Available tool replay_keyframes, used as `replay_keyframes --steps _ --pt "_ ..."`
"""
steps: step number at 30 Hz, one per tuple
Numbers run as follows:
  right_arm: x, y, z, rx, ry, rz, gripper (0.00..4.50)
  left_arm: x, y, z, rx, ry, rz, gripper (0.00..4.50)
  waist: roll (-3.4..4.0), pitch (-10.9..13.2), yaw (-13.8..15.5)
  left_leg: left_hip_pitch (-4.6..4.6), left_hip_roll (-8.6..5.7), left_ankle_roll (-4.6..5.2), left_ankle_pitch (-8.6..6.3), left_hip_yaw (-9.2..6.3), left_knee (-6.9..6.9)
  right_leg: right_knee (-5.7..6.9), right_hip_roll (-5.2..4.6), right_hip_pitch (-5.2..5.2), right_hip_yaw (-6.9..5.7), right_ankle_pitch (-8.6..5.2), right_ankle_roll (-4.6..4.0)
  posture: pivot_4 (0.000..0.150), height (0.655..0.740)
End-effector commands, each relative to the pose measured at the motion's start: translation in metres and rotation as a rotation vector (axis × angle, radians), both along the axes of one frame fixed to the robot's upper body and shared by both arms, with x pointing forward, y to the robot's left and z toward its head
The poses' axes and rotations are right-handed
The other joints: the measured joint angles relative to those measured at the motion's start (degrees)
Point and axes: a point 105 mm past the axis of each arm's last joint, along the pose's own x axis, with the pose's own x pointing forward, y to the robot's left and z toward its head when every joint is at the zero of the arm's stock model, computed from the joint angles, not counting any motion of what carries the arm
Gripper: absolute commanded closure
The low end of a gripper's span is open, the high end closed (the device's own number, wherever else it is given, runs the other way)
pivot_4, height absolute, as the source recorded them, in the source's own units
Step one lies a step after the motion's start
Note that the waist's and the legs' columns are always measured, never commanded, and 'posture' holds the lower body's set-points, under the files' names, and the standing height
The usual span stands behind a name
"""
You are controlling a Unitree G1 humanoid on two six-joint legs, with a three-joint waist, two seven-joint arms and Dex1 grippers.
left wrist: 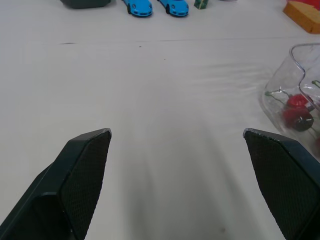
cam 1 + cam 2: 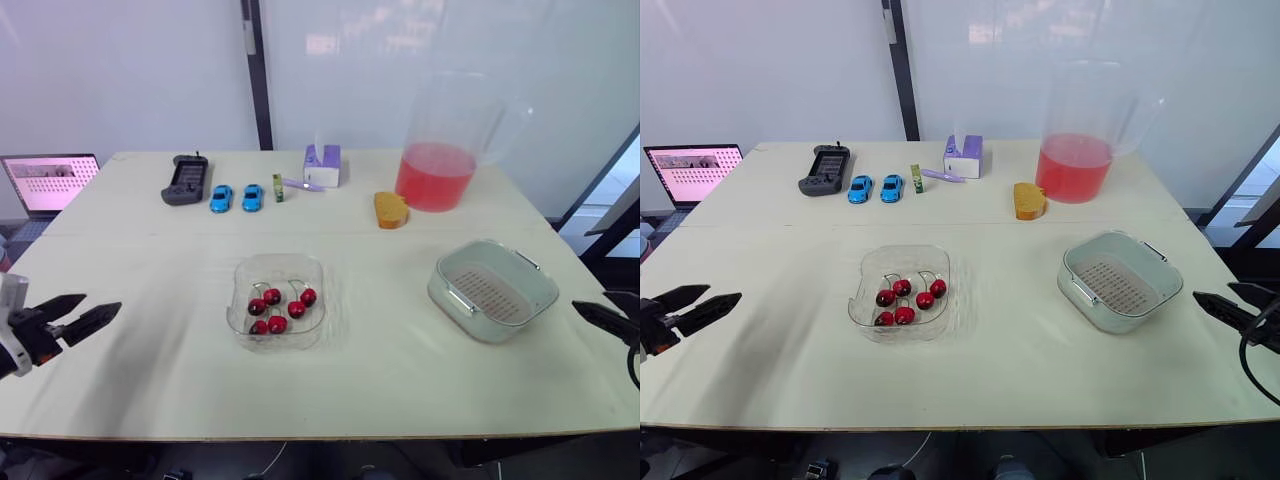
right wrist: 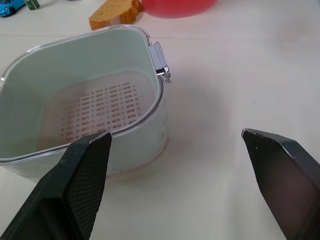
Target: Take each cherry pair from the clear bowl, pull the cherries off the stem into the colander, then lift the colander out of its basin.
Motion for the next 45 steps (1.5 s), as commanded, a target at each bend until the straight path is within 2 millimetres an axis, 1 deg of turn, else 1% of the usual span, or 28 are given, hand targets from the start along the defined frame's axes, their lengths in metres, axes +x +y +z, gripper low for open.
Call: replay_keyframes --steps 1,4,6,12,19,21,24,26,28,32,33,34,36,37,38,41,43,45 --pt "-0.001 -0.002 0.016 -0.039 -0.037 0.005 0.0 -0.002 0.007 0.015 0.011 -0.052 0.034 0.04 0.0 0.0 0.02 0.0 0.0 0.0 0.0 0.0 0.0 0.0 0.0 0.0 0.0 0.0 0.0 0.15 0.74" --pt "0.0 -0.001 0.019 -0.041 -0.044 0.009 0.0 -0.002 0.008 0.013 -0.009 -0.022 0.041 0.04 0.0 0.0 0.02 0.0 0.0 0.0 0.0 0.0 0.0 0.0 0.0 0.0 0.0 0.0 0.0 0.15 0.74" --pt "0.0 -0.001 0.02 -0.045 -0.045 0.012 0.0 -0.003 0.006 0.014 -0.011 -0.035 0.025 0.04 0.0 0.0 0.02 0.0 0.0 0.0 0.0 0.0 0.0 0.0 0.0 0.0 0.0 0.0 0.0 0.15 0.74" --pt "0.001 0.004 0.025 -0.059 -0.055 0.032 0.0 -0.004 0.0 0.01 -0.007 -0.016 -0.013 0.04 0.0 0.0 0.0 0.0 0.0 0.0 0.0 0.0 0.0 0.0 0.0 0.0 0.0 0.0 0.0 0.15 0.74" --pt "0.004 0.005 0.029 -0.07 -0.056 0.037 0.0 -0.005 -0.006 0.006 -0.008 0.002 -0.057 0.04 0.0 0.0 0.1 0.0 0.0 0.0 0.0 0.0 0.01 0.0 0.0 0.0 0.0 0.0 0.0 0.15 0.74" --pt "0.005 0.005 0.031 -0.074 -0.056 0.039 0.0 -0.007 -0.008 -0.001 -0.02 0.055 -0.085 0.04 0.0 0.0 0.1 0.0 0.0 0.0 0.0 0.0 0.0 0.0 0.0 0.0 0.0 0.0 0.0 0.15 0.74" --pt "0.006 0.009 0.036 -0.077 -0.065 0.054 0.0 -0.008 -0.011 -0.003 -0.02 0.062 -0.111 0.04 0.0 0.0 0.16 0.0 0.0 0.0 0.0 0.0 0.0 0.0 0.0 0.0 0.0 0.0 0.0 0.15 0.74" --pt "0.007 0.013 0.04 -0.081 -0.067 0.072 0.0 -0.007 -0.016 0.001 -0.022 0.042 -0.135 0.04 0.01 0.0 0.27 0.0 0.0 0.0 0.0 0.0 0.01 0.0 0.0 0.0 -0.01 0.0 0.0 0.15 0.74" --pt "0.008 0.02 0.047 -0.082 -0.072 0.1 0.0 -0.001 -0.021 0.007 0.02 0.009 -0.154 0.04 0.01 0.0 0.39 0.0 0.0 0.0 0.0 0.01 0.01 0.0 0.0 0.0 0.0 0.0 0.0 0.15 0.74" --pt "0.013 0.044 0.069 -0.105 -0.102 0.196 0.0 0.001 -0.05 0.025 0.067 -0.053 -0.321 0.04 0.03 0.01 0.46 0.0 0.0 -0.01 0.0 0.0 0.04 0.0 -0.01 0.01 0.0 0.01 0.0 0.15 0.74" --pt "0.014 0.055 0.076 -0.104 -0.116 0.237 0.0 0.002 -0.058 0.03 0.07 -0.066 -0.354 0.04 0.03 0.01 0.46 0.0 0.0 0.0 0.0 0.01 0.04 0.0 -0.02 0.01 0.0 0.0 0.01 0.15 0.74" --pt "0.016 0.076 0.088 -0.105 -0.139 0.319 0.0 0.001 -0.068 0.037 0.082 -0.086 -0.409 0.04 0.04 0.02 0.44 0.0 0.0 0.0 0.0 0.0 0.02 0.0 -0.01 0.01 0.0 0.0 0.0 0.15 0.74" --pt "0.015 0.109 0.102 -0.112 -0.159 0.443 0.0 0.0 -0.083 0.047 0.098 -0.111 -0.49 0.04 0.06 0.03 0.26 0.0 0.02 0.0 0.0 -0.01 0.02 0.03 0.02 -0.02 0.0 0.01 0.0 0.15 0.74" --pt "0.016 0.139 0.106 -0.161 -0.155 0.546 0.0 -0.001 -0.095 0.052 0.121 -0.121 -0.553 0.04 0.07 0.03 0.14 0.0 0.04 0.0 0.0 -0.01 0.02 0.04 0.04 -0.01 0.0 0.01 0.0 0.15 0.74" --pt "0.02 0.164 0.106 -0.215 -0.147 0.617 0.0 -0.002 -0.105 0.056 0.15 -0.128 -0.603 0.04 0.08 0.04 0.02 0.0 0.05 0.0 0.0 -0.01 0.03 0.04 0.04 -0.02 0.0 0.01 0.0 0.15 0.74" --pt "0.029 0.224 0.105 -0.276 -0.126 0.761 0.0 -0.001 -0.123 0.063 0.202 -0.15 -0.676 0.04 0.11 0.05 -0.29 -0.01 0.05 -0.01 0.0 -0.02 0.01 0.05 0.03 -0.04 -0.01 0.01 0.0 0.15 0.74" --pt "0.038 0.261 0.106 -0.271 -0.099 0.816 0.0 -0.001 -0.131 0.067 0.207 -0.16 -0.706 0.04 0.1 0.05 -0.63 -0.02 0.05 -0.01 0.0 -0.04 0.0 0.04 0.03 -0.07 -0.02 0.0 0.0 0.15 0.74" --pt "0.049 0.292 0.107 -0.266 -0.059 0.829 0.0 -0.004 -0.137 0.069 0.207 -0.166 -0.736 0.04 0.11 0.05 -0.85 -0.15 0.05 -0.01 0.0 -0.07 0.0 0.05 0.03 -0.18 -0.03 0.01 0.0 0.15 0.74"
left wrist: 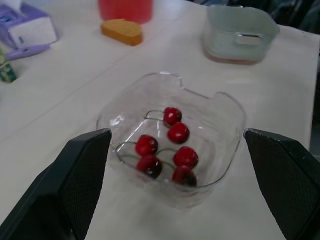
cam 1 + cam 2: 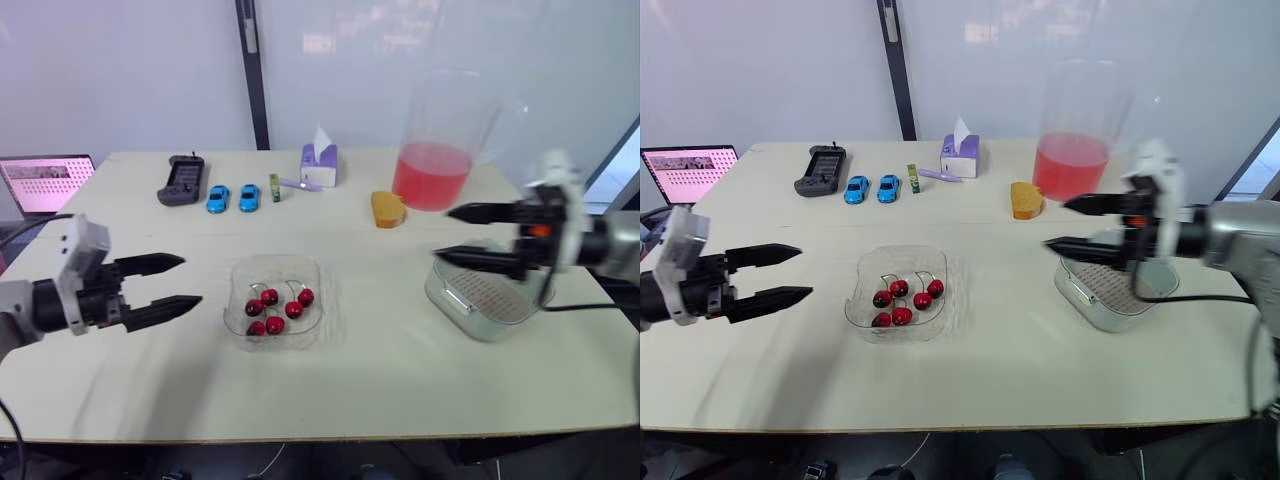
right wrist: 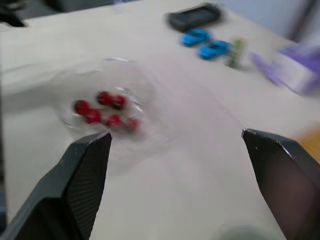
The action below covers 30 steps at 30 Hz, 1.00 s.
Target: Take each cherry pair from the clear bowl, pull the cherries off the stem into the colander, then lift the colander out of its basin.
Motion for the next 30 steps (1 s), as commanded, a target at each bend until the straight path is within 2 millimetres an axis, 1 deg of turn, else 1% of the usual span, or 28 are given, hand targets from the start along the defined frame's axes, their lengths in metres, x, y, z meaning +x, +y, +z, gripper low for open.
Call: replay_keyframes --steps 1,3,4,5,6,8,12,16,22,25,30 --pt "0.013 0.044 -0.001 -0.058 0.06 -0.01 0.0 -0.006 -0.009 0.008 0.013 -0.025 -0.051 0.04 0.0 0.0 -0.25 0.0 0.0 0.0 0.0 0.01 0.0 0.01 0.0 -0.02 0.01 0.0 0.0 0.15 0.74" --pt "0.015 0.068 -0.005 -0.089 0.1 0.021 0.0 -0.008 -0.011 0.008 0.009 -0.023 -0.062 0.04 0.0 0.0 -0.18 -0.27 0.0 0.0 0.0 -0.01 0.02 0.09 0.0 -0.3 0.0 0.0 -0.01 0.15 0.74" --pt "0.014 0.075 -0.005 -0.097 0.112 0.03 0.0 -0.008 -0.012 0.008 0.007 -0.023 -0.064 0.04 0.0 0.0 -0.1 -0.44 0.0 -0.01 0.01 -0.03 0.05 0.12 0.0 -0.48 -0.02 0.0 -0.01 0.15 0.74" --pt "0.014 0.085 -0.008 -0.097 0.159 0.048 0.0 -0.009 -0.011 0.008 0.005 -0.022 -0.062 0.04 -0.02 -0.01 0.04 -0.59 -0.01 -0.02 0.01 -0.08 0.09 0.14 -0.02 -0.58 -0.08 0.01 -0.01 0.15 0.74" --pt "0.015 0.097 -0.016 -0.123 0.191 0.063 0.0 -0.009 -0.008 0.006 0.012 -0.018 -0.051 0.04 -0.03 -0.02 -0.02 -0.76 -0.02 -0.02 0.02 -0.15 0.14 0.13 -0.05 -0.69 -0.17 0.01 -0.01 0.15 0.74" --pt "0.016 0.113 -0.027 -0.163 0.232 0.074 0.0 -0.009 -0.004 0.003 0.025 -0.009 -0.033 0.04 -0.03 -0.02 -0.1 -0.8 -0.05 -0.02 0.02 -0.14 0.18 0.13 -0.08 -0.71 -0.15 0.01 -0.01 0.15 0.74" --pt "0.031 0.141 -0.054 -0.26 0.267 0.046 0.0 -0.016 0.009 -0.005 0.042 0.019 0.018 0.04 -0.03 -0.02 -0.43 -0.77 -0.04 -0.02 0.02 -0.14 0.19 0.23 -0.04 -0.74 -0.15 0.01 -0.01 0.15 0.74" --pt "0.044 0.156 -0.067 -0.308 0.271 0.029 0.0 -0.022 0.014 -0.01 0.036 0.025 0.043 0.04 -0.02 -0.01 -0.28 -0.82 -0.02 -0.03 0.02 -0.14 0.16 0.28 -0.01 -0.86 -0.15 0.01 -0.02 0.15 0.74" --pt "0.056 0.176 -0.078 -0.344 0.239 0.027 0.0 -0.026 0.012 -0.01 0.027 0.017 0.048 0.04 -0.04 -0.02 -0.35 -0.83 -0.04 -0.05 0.04 -0.15 0.18 0.28 -0.04 -0.84 -0.17 0.02 -0.02 0.15 0.74" --pt "0.064 0.181 -0.08 -0.345 0.221 0.016 0.0 -0.027 0.011 -0.01 0.025 0.015 0.047 0.04 -0.04 -0.02 -0.36 -0.83 -0.03 -0.06 0.04 -0.15 0.18 0.29 -0.03 -0.85 -0.17 0.02 -0.02 0.15 0.74" --pt "0.072 0.186 -0.095 -0.386 0.2 0.006 0.0 -0.028 0.006 0.0 -0.024 -0.019 0.035 0.04 -0.04 -0.02 -0.4 -0.83 -0.03 -0.06 0.04 -0.15 0.17 0.3 -0.04 -0.86 -0.17 0.02 -0.02 0.15 0.74"
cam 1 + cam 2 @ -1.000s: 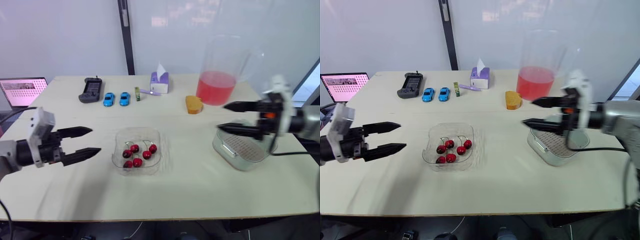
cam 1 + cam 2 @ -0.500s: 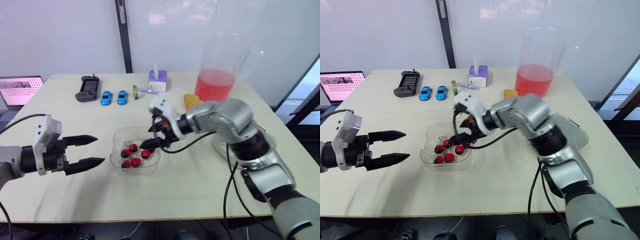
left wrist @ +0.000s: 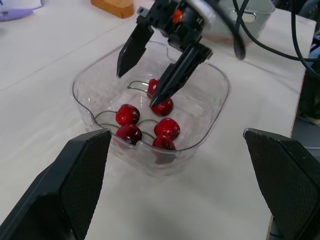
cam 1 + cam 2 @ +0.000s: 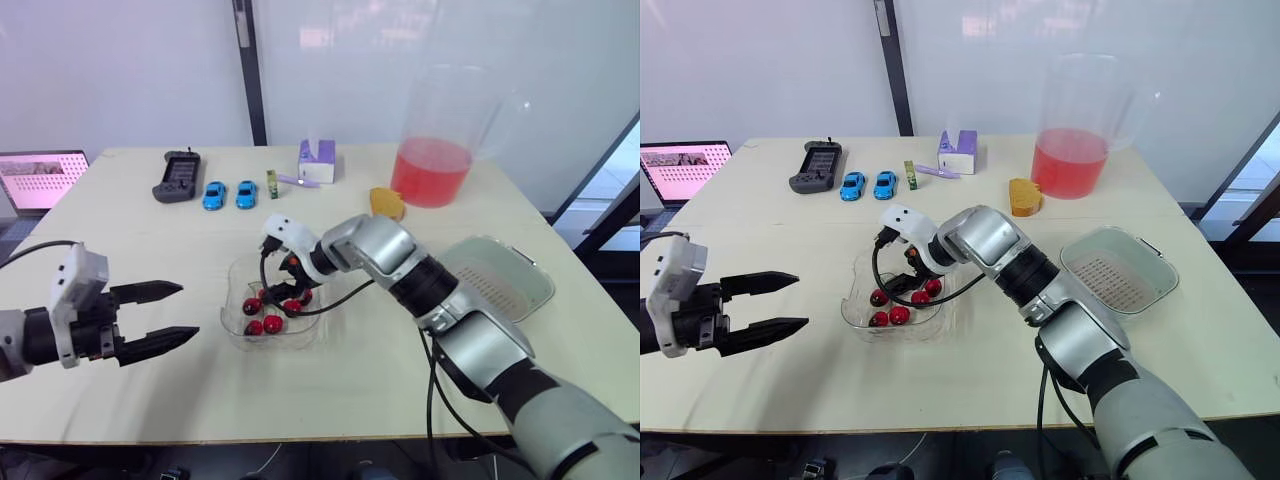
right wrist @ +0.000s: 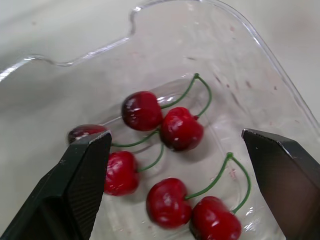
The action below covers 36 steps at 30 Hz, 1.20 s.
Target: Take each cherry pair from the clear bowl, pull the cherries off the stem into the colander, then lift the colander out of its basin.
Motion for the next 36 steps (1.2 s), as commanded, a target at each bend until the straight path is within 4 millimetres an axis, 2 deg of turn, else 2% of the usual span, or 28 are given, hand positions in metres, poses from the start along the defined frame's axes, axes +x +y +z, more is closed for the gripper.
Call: replay_keyframes --steps 1,14,21,30,36 --pt "0.004 0.011 0.008 -0.007 -0.07 0.037 0.0 -0.002 -0.004 0.019 -0.032 -0.08 -0.012 0.04 0.0 0.0 -0.01 0.0 0.0 0.0 0.0 0.0 0.0 0.01 0.0 0.0 0.0 0.0 0.0 0.15 0.74" --pt "0.01 0.018 -0.009 -0.051 -0.105 0.085 0.0 -0.002 -0.005 0.017 -0.039 -0.075 -0.011 0.04 0.0 0.0 -0.07 0.0 0.0 -0.01 0.01 -0.01 -0.01 0.01 0.0 0.0 0.0 0.0 0.0 0.15 0.74" --pt "0.01 0.018 -0.025 -0.078 -0.108 0.095 0.0 -0.003 -0.004 0.016 -0.048 -0.079 -0.006 0.04 0.0 0.0 -0.09 0.01 0.0 -0.02 0.01 -0.01 -0.01 0.01 0.0 0.0 0.0 0.0 0.0 0.15 0.74" --pt "0.009 0.02 -0.028 -0.076 -0.101 0.099 0.0 -0.004 -0.004 0.014 -0.05 -0.083 -0.006 0.04 0.0 0.0 -0.17 0.01 0.0 -0.03 0.01 -0.01 -0.03 0.01 0.01 0.0 0.0 0.0 0.0 0.15 0.74" --pt "0.01 0.023 -0.02 -0.051 -0.097 0.097 0.0 -0.004 -0.006 0.014 -0.059 -0.089 -0.008 0.04 0.0 0.0 -0.17 0.02 0.0 -0.03 0.02 -0.02 -0.04 0.01 0.01 0.0 0.0 0.0 0.0 0.15 0.74"
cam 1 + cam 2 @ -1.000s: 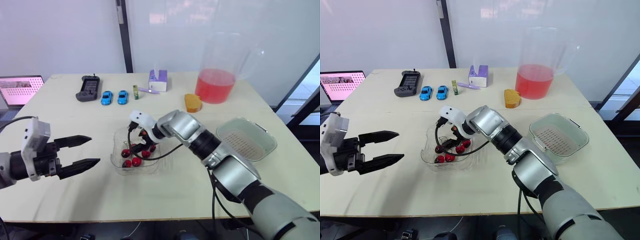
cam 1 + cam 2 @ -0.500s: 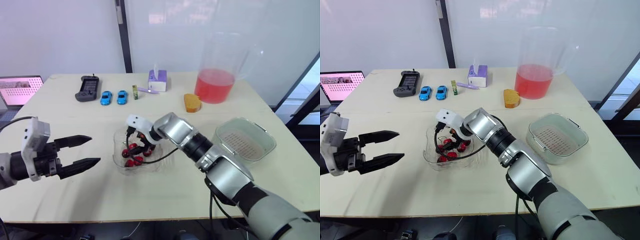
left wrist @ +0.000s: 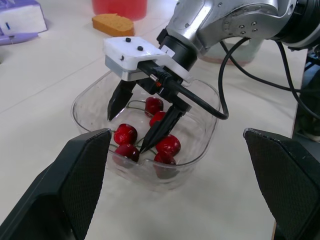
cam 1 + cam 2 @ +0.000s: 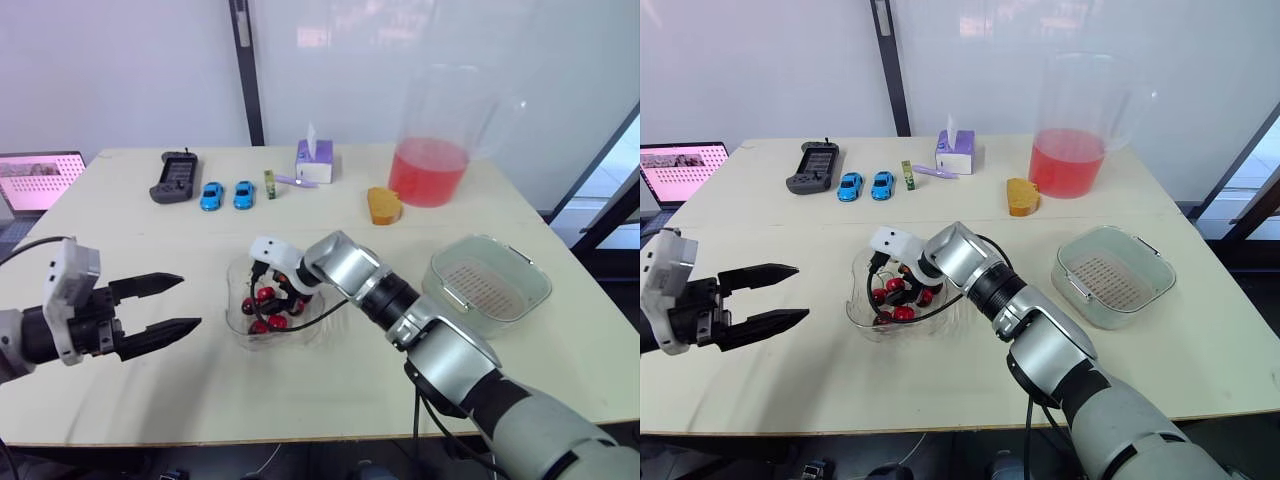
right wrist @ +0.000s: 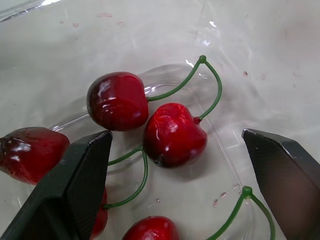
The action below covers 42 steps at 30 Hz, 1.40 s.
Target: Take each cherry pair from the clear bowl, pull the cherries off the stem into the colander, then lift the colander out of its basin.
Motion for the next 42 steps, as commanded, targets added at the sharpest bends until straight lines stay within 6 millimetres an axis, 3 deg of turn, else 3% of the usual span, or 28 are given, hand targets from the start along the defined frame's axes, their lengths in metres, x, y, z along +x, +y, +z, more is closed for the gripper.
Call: replay_keyframes --steps 1,6,12,13,16,27,34,42 --pt "0.0 0.009 0.015 0.052 -0.008 0.017 0.0 -0.003 -0.002 0.01 0.003 -0.058 -0.008 0.04 0.0 0.0 0.01 0.0 0.0 0.0 0.0 0.0 0.0 0.0 0.0 0.0 0.0 0.0 0.0 0.15 0.74" --pt "-0.001 0.011 0.022 0.075 0.004 0.027 0.0 -0.003 -0.002 0.009 -0.004 -0.06 -0.006 0.04 0.0 0.0 0.0 0.0 0.0 -0.01 0.0 0.0 -0.01 0.0 0.0 0.0 0.0 0.0 0.0 0.15 0.74" --pt "-0.002 0.01 0.017 0.071 0.012 0.03 0.0 -0.001 -0.004 0.01 -0.009 -0.068 -0.008 0.04 0.0 0.0 0.02 0.0 0.0 -0.01 0.0 0.0 -0.01 0.0 0.0 0.0 0.0 0.0 0.0 0.15 0.74" --pt "-0.003 0.01 0.016 0.071 0.014 0.029 0.62 -0.001 -0.004 0.011 -0.01 -0.069 -0.009 0.0 0.0 0.0 0.02 0.0 0.0 -0.01 0.01 0.0 -0.01 0.0 0.0 0.0 0.0 0.0 0.0 0.15 0.74" --pt "-0.002 0.009 0.016 0.07 0.01 0.025 1.9 -0.001 -0.004 0.011 -0.01 -0.07 -0.009 0.0 0.0 0.0 0.01 0.0 0.0 -0.01 0.01 0.0 -0.01 0.0 0.0 0.0 0.0 0.0 0.0 0.15 0.74" --pt "0.002 0.007 0.021 0.079 0.013 0.004 1.9 0.001 -0.006 0.012 -0.01 -0.07 -0.01 0.0 0.0 0.0 0.01 0.0 0.0 -0.02 0.01 0.0 -0.01 0.0 0.0 0.0 0.0 0.0 0.0 0.15 0.74" --pt "-0.002 0.007 0.009 0.048 0.019 0.018 1.9 0.001 -0.009 0.012 -0.021 -0.074 -0.01 0.0 0.0 0.0 0.01 0.0 0.0 -0.02 0.01 0.0 -0.01 0.0 0.0 0.0 0.0 0.0 0.0 0.15 0.74" --pt "0.011 -0.001 0.001 0.03 0.0 -0.037 1.9 0.0 -0.01 0.012 -0.024 -0.075 -0.006 0.0 -0.01 -0.01 -0.02 0.0 0.0 -0.02 0.01 0.0 -0.01 0.0 0.0 0.01 0.0 0.0 0.0 0.15 0.74"
